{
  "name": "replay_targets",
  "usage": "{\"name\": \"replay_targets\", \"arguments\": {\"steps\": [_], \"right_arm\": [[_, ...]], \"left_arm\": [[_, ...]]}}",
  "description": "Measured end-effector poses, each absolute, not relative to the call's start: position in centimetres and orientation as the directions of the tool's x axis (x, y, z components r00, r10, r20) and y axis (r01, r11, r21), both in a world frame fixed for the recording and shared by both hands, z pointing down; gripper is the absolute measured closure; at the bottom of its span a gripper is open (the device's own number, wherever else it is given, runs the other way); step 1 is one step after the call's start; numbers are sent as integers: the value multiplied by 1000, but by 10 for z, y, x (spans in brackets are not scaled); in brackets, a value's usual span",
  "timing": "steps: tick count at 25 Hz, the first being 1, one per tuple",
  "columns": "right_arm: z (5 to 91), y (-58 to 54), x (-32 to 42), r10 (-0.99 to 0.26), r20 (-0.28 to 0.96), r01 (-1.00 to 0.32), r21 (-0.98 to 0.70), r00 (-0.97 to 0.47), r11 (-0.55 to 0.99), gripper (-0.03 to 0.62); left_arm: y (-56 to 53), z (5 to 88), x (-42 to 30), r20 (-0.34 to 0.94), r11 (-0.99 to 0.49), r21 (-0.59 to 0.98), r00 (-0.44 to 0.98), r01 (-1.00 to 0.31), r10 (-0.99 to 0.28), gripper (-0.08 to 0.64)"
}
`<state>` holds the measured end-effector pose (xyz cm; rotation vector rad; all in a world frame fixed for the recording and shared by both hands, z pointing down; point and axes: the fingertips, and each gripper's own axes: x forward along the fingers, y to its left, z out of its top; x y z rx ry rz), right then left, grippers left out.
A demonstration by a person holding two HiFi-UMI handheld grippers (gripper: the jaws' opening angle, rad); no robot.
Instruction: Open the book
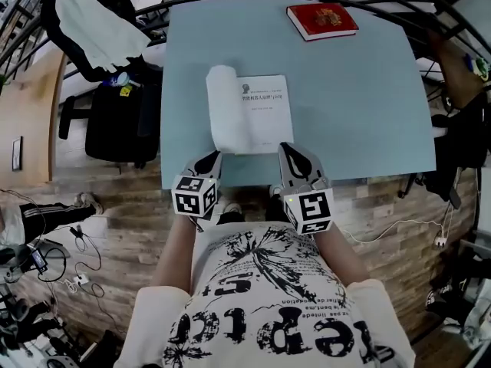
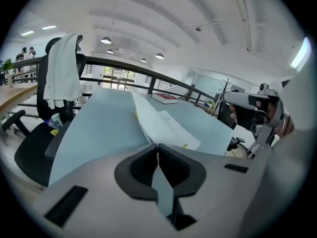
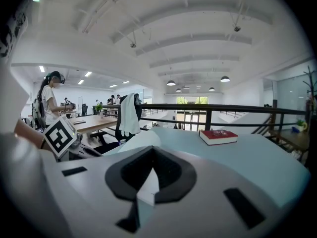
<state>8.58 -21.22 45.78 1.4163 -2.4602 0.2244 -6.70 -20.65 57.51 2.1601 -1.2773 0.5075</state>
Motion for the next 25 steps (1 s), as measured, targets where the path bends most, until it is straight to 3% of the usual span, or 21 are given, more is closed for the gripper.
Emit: {"name": "replay_targets", "arguments": {"steps": [18,25], "right_arm": [[451,-201,64,-847,314,-886,39,-429,463,581],[453,-203,56,-842,314,-882,33,-438,471,581]], "left_arm": [[-198,662,-153,760,-136,251,282,-958,-585,535],[-198,664,-149,793,-157,208,260,-966,-551,524]]}}
